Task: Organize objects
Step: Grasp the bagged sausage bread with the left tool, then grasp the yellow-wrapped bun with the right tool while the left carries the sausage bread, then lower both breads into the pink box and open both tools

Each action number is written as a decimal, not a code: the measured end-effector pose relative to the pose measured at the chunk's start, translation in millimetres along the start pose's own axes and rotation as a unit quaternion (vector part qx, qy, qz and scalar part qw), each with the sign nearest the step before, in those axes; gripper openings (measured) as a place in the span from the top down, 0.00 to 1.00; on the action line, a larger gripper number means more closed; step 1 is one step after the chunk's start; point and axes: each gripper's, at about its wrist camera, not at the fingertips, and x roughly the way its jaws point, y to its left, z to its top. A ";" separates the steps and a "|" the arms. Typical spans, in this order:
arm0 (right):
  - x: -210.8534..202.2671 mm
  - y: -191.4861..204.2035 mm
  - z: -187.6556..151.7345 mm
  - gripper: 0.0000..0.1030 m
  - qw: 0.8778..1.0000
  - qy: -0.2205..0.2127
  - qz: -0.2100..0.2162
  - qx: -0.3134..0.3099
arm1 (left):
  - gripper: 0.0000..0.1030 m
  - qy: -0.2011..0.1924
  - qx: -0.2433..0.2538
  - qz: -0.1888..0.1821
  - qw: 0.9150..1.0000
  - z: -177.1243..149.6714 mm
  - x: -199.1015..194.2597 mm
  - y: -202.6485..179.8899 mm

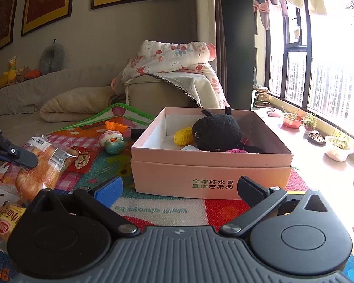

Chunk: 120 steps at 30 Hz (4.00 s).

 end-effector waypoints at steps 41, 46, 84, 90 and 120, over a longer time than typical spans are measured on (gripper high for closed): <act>-52.4 120.1 -27.0 0.00 0.958 0.056 0.026 -0.281 | 0.60 -0.135 -0.068 0.028 0.988 -76.3 -79.9 21.4; -56.3 70.7 1.6 0.00 0.978 0.105 0.067 -0.166 | 0.60 -0.136 -0.069 0.035 0.988 -76.4 -76.1 22.5; -29.3 -82.2 65.7 0.44 0.998 0.053 -0.002 -0.013 | 0.60 -0.028 -0.028 -0.132 0.991 86.2 119.1 -153.0; -9.6 -93.0 57.4 0.44 0.997 0.072 -0.027 -0.009 | 0.58 -0.022 0.045 -0.046 0.998 66.2 159.4 -167.1; 103.4 -79.1 88.2 0.37 0.988 0.154 -0.030 -0.016 | 0.62 -0.060 0.084 -0.108 0.989 34.9 52.1 -117.7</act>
